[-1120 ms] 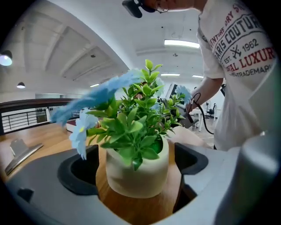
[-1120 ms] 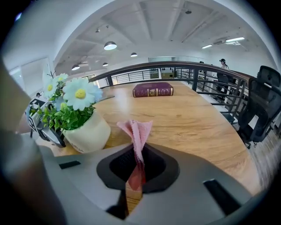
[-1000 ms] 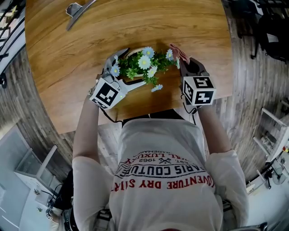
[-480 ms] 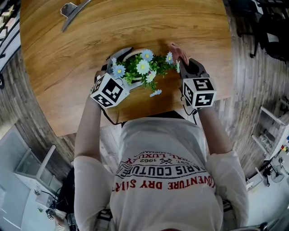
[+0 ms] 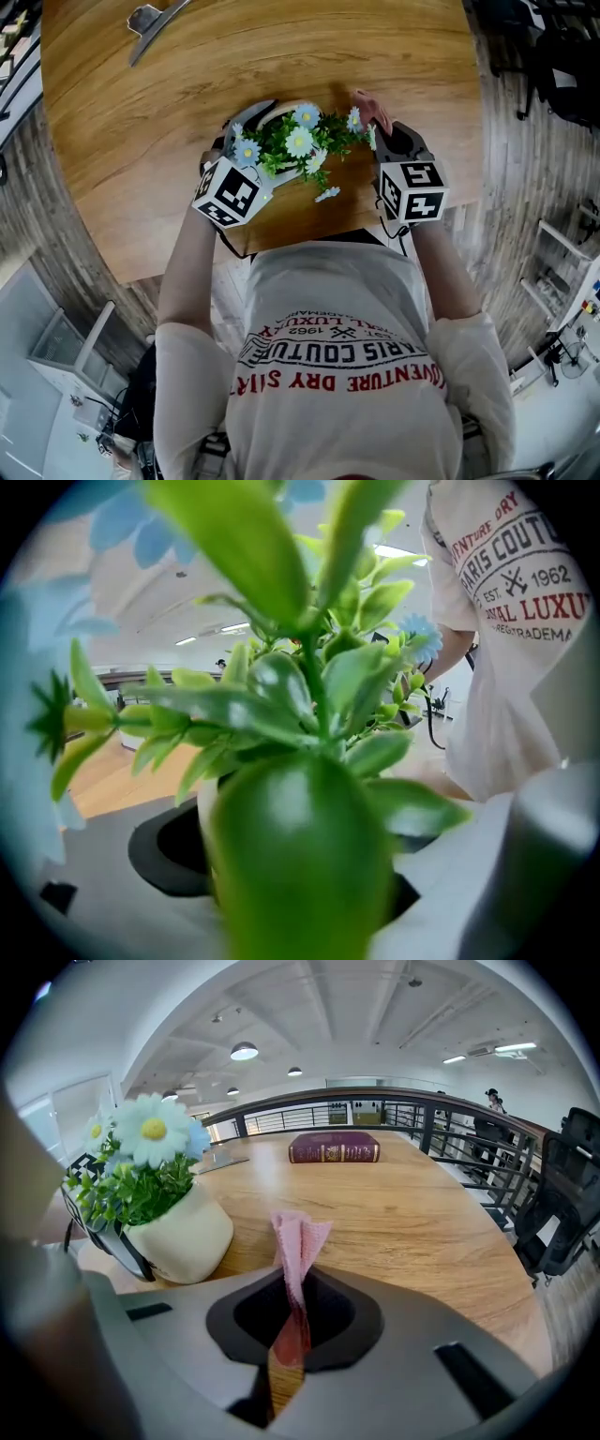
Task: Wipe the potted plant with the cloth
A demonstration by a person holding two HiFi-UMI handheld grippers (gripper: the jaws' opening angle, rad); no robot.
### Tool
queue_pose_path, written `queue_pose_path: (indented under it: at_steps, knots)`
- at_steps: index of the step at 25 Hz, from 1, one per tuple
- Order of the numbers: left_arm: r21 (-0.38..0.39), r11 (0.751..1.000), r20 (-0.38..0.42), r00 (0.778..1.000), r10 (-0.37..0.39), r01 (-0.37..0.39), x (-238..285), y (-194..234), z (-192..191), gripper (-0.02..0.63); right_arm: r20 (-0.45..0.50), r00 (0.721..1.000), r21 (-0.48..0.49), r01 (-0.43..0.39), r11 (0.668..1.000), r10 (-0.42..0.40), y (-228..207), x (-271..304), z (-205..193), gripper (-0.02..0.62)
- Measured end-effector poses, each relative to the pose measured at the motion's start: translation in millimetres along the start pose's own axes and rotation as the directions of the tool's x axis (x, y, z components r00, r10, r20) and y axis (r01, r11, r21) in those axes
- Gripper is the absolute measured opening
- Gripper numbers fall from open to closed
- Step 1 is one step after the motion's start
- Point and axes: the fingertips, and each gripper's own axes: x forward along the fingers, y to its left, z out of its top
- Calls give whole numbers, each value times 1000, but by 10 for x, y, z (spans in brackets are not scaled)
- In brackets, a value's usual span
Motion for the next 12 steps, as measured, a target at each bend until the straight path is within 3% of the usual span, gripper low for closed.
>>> queue_pose_path:
  at_steps: [7, 12]
  knots:
    - [-90, 994, 65, 996, 67, -61, -259, 87, 346, 523, 26, 999, -2, -21, 1000, 21, 121, -109, 130, 40]
    - [-112, 990, 99, 991, 96, -84, -566, 200, 728, 523, 105, 989, -26, -97, 995, 99, 398, -247, 396, 40]
